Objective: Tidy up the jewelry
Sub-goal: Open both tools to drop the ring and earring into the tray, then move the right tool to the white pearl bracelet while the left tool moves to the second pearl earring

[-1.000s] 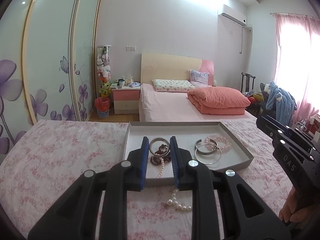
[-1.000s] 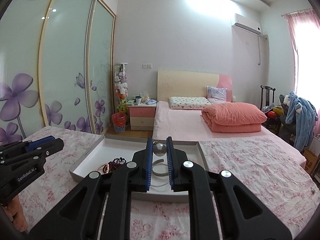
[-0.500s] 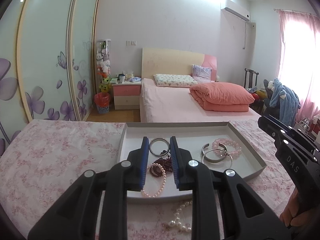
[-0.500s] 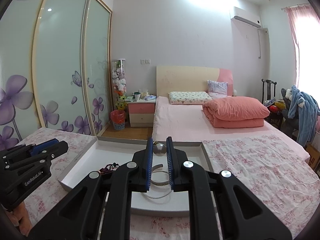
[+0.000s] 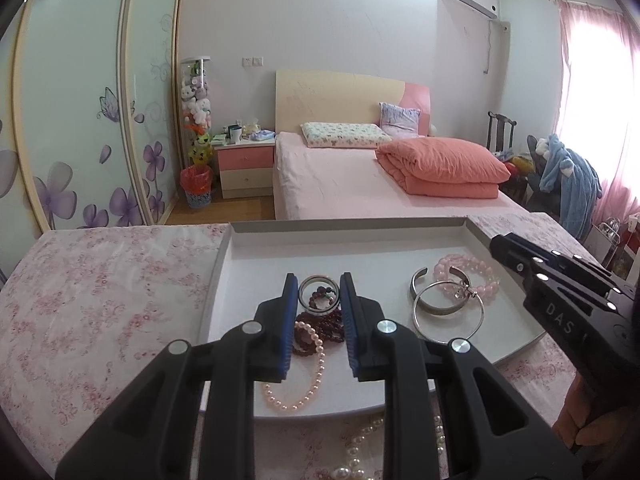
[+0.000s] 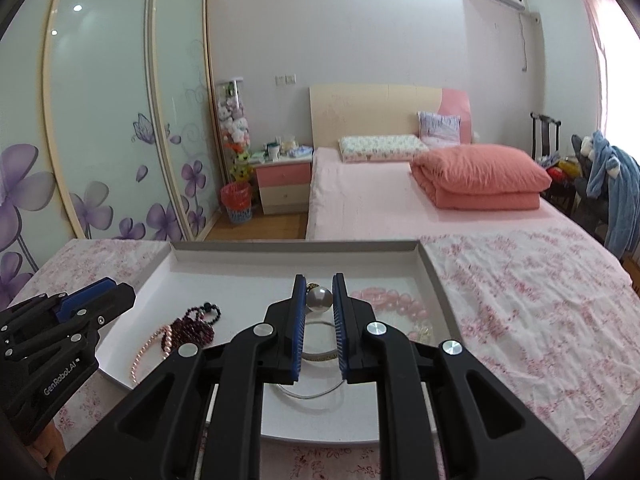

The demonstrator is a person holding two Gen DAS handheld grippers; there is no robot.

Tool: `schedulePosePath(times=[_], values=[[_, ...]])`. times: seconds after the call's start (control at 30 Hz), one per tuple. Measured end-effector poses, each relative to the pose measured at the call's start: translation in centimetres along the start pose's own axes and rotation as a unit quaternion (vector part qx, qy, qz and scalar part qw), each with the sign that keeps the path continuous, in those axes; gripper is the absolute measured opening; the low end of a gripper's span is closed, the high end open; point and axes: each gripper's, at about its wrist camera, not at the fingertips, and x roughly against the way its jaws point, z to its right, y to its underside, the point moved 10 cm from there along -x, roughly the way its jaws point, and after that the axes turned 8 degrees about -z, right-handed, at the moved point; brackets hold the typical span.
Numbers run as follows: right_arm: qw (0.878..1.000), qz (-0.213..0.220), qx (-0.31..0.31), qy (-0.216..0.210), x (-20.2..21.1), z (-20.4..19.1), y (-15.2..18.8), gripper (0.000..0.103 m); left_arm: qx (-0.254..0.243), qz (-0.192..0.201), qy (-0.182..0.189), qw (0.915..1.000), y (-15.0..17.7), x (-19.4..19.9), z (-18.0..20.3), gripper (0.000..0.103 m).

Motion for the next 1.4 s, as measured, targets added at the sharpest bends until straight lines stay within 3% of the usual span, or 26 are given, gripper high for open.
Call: schedulePosePath(times=[0.43,0.5,0.57,0.67,1.0,1.4], values=[[0.998,-0.054,-0.017,-0.02,-2.9,0.0,1.4,0.015,0.007,-0.039,0.012,0.9991,0.9,-3.1,0.1,0.022],[0.998,-0.057,-0.018,-0.019,-3.1,0.0,1.5,0.018,0.009,-0.042,0.011,0.999,1.0,-3.2,0.0,0.023],[0.998,-0.057,-0.021,-0.018,-3.0,0.2,1.5,0.028,0.014,-0.042,0.011,0.9989,0.9,-3.2,-0.3,0.023],[0.998,-0.055,-0.028,-0.02,-2.6,0.5,1.4,0.03,0.022,-0.039,0.011,0.9989,0.6,-2.9,-1.0,0.025],[0.998,-0.055,-0.025,-0.028,0.2,1.0,2.4,0.03,0.042,-0.02,-0.003,0.9989,0.9,0.7,-3.9,0.032],[0.988,-0.124,0.017,-0.09,2.1,-3.4,7.4,0.024,0.043,-0.039,-0.013,0.9982,5.3,4.5,-6.9,0.041]])
